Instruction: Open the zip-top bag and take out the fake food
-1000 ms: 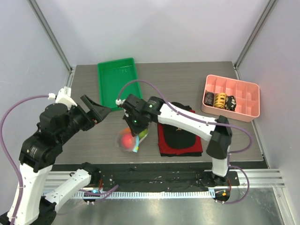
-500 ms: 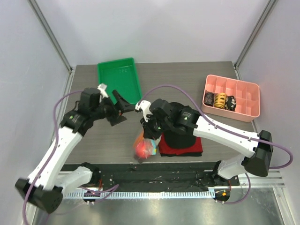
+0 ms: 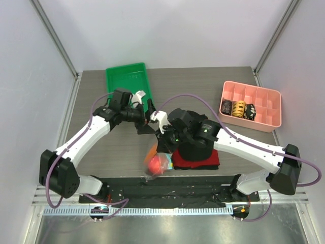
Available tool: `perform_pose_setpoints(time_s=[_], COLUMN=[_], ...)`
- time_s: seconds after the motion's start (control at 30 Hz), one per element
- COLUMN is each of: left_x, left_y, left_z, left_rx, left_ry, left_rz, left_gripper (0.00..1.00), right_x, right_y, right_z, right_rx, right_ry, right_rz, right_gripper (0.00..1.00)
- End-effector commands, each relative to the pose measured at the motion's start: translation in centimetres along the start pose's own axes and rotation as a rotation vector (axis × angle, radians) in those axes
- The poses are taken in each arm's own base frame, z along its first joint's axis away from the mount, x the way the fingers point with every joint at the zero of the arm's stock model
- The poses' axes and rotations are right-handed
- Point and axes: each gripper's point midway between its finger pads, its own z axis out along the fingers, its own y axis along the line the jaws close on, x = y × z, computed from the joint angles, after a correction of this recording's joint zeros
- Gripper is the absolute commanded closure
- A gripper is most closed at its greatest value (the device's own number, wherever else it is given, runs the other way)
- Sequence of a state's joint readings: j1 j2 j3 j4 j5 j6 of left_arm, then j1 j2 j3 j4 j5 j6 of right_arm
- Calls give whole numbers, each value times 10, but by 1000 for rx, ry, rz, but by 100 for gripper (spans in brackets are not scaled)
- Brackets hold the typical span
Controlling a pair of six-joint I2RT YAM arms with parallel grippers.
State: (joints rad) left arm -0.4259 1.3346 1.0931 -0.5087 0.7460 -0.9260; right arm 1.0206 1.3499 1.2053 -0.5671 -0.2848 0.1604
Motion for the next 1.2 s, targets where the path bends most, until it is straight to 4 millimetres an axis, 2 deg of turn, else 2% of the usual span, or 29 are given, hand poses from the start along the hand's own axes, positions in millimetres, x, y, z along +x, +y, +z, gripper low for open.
perform_pose_setpoints(time_s=[0.0,0.13,0.2,0.27,0.3,0.37,0.4,0.47,0.5,0.53,0.67,0.73,0.77,0.8,0.83,0.87,0.93,0.97,1.0,1.03,1.07,1.1,1.17], left_x=[19,25,25,23,19,18,14,13,12,4,-6,-10,-18,-18,-22,-25,-25,-24,-20,-17,-16,-9,-10], left_y=[-38,-31,-30,-28,-26,-21,-19,-14,-17,-13,0,-4,6,7,10,10,13,12,21,24,28,36,25], left_z=[16,32,36,38,39,39,38,35,30,27,-4,-22,-31,-40,-49,-68,-87,-106,-109,-112,-113,-110,-103], left_rx=[149,122,116,112,91,63,48,13,10,-28,-119,-108,-134,-139,-160,-170,-191,-199,-219,-217,-215,-212,-133], left_ry=[141,166,162,154,130,115,90,65,46,-1,-107,-178,-225,-257,-305,-402,-496,-585,-605,-625,-640,-629,-614], left_rz=[150,163,170,166,165,152,154,145,154,157,153,138,96,58,34,36,8,11,-14,-47,-68,-89,-82], left_gripper=[4,3,8,24,41,54,75,82,92,98,100,100,100,100,100,100,100,100,100,100,100,100,100], right_x=[-28,-30,-27,-26,-24,-23,-23,-23,-23,-25,-27,-33,-34,-38,-44,-48,-63,-63,-65,-75,-69,-68,-62], right_y=[14,17,16,15,15,12,13,11,11,12,16,18,18,19,18,16,16,10,6,3,-6,-6,-11], right_z=[-11,-11,-8,-5,-5,-3,-3,-3,-3,-3,-7,-10,-12,-13,-15,-15,-15,-4,0,0,12,15,21], right_rx=[-59,-68,-70,-70,-68,-59,-58,-51,-49,-49,-67,-72,-67,-65,-51,-41,-28,-7,17,44,72,64,85], right_ry=[-111,-106,-90,-75,-65,-57,-54,-49,-49,-51,-28,-30,-29,-38,-54,-62,-88,-62,-51,-63,-25,-18,-5], right_rz=[-36,-39,-35,-42,-40,-41,-42,-40,-38,-40,-56,-68,-67,-70,-72,-72,-77,-62,-45,-33,-3,5,39], right_gripper=[89,86,85,85,84,84,83,82,82,82,88,88,87,86,83,75,72,64,59,56,57,59,60])
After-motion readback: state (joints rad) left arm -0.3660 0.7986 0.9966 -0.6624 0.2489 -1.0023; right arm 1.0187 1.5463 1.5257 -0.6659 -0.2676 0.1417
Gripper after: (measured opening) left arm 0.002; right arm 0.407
